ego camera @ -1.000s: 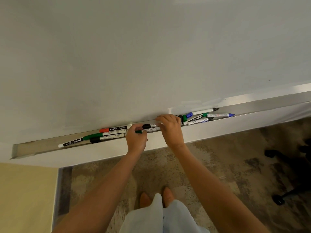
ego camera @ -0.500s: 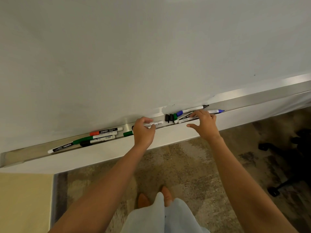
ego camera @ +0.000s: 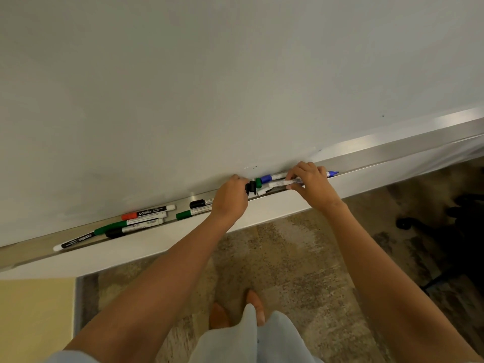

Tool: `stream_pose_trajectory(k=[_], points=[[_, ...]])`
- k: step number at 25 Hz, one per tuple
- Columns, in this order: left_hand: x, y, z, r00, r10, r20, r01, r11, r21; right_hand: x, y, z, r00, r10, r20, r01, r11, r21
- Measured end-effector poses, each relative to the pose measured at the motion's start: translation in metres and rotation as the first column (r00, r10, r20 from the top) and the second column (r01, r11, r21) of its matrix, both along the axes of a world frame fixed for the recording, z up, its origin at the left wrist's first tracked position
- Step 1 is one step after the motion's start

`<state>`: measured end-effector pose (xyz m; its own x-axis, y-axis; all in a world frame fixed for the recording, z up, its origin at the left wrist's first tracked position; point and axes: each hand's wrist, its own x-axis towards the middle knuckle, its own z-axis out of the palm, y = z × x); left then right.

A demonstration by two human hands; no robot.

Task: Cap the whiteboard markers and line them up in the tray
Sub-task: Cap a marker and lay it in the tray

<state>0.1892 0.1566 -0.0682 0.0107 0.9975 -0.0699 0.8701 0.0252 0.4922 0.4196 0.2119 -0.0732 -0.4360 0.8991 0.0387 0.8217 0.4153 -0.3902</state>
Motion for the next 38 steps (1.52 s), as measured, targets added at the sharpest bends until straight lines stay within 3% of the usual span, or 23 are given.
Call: stream_pose_trajectory(k=[3, 9, 13, 17, 22, 24, 26, 28, 30, 33, 38], points=[[-0.001, 0.005, -0.004, 0.989, -0.086, -0.117, 0.086, 0.996, -0.004, 0.006, -0.005, -0.005, 0.987, -0.069, -0.147, 0.078, 0.995, 0.057], [0.009, 0.012, -0.002, 0.987, -0.062, -0.149, 0.059, 0.998, -0.026, 0.01, -0.012, -0.007, 0.919, -0.161, -0.361, 0.182, 0.983, 0.026], [0.018, 0.012, -0.002, 0.996, 0.094, -0.006, -0.094, 0.995, -0.03, 0.008, -0.018, -0.003, 0.859, -0.203, -0.471, 0.22, 0.975, -0.019], [0.025, 0.01, -0.005, 0.93, 0.293, 0.221, -0.294, 0.955, -0.032, -0.001, -0.029, -0.001, 0.759, -0.291, -0.582, 0.264, 0.955, -0.132], [0.032, 0.002, 0.001, 0.807, 0.291, 0.513, -0.361, 0.932, 0.038, -0.021, -0.038, 0.004, 0.558, -0.394, -0.73, 0.36, 0.908, -0.215], [0.032, 0.001, 0.006, 0.713, 0.352, 0.607, -0.432, 0.902, -0.016, -0.027, -0.039, 0.005, 0.492, -0.45, -0.745, 0.39, 0.879, -0.274], [0.028, 0.002, 0.008, 0.538, 0.461, 0.706, -0.501, 0.848, -0.173, -0.034, -0.037, 0.006, 0.365, -0.516, -0.775, 0.363, 0.845, -0.392], [0.022, 0.0, 0.012, 0.227, 0.559, 0.797, -0.501, 0.769, -0.397, -0.042, -0.038, 0.01, 0.218, -0.551, -0.806, 0.309, 0.822, -0.478], [0.017, -0.005, 0.015, -0.034, 0.611, 0.791, -0.464, 0.692, -0.553, -0.051, -0.043, 0.012, 0.149, -0.578, -0.803, 0.281, 0.803, -0.526], [0.013, -0.017, 0.018, -0.238, 0.638, 0.732, -0.422, 0.611, -0.67, -0.065, -0.056, 0.013, 0.145, -0.587, -0.796, 0.221, 0.804, -0.553], [0.006, -0.031, 0.026, -0.401, 0.607, 0.686, -0.369, 0.579, -0.727, -0.09, -0.08, 0.013, 0.246, -0.545, -0.802, 0.232, 0.836, -0.497]])
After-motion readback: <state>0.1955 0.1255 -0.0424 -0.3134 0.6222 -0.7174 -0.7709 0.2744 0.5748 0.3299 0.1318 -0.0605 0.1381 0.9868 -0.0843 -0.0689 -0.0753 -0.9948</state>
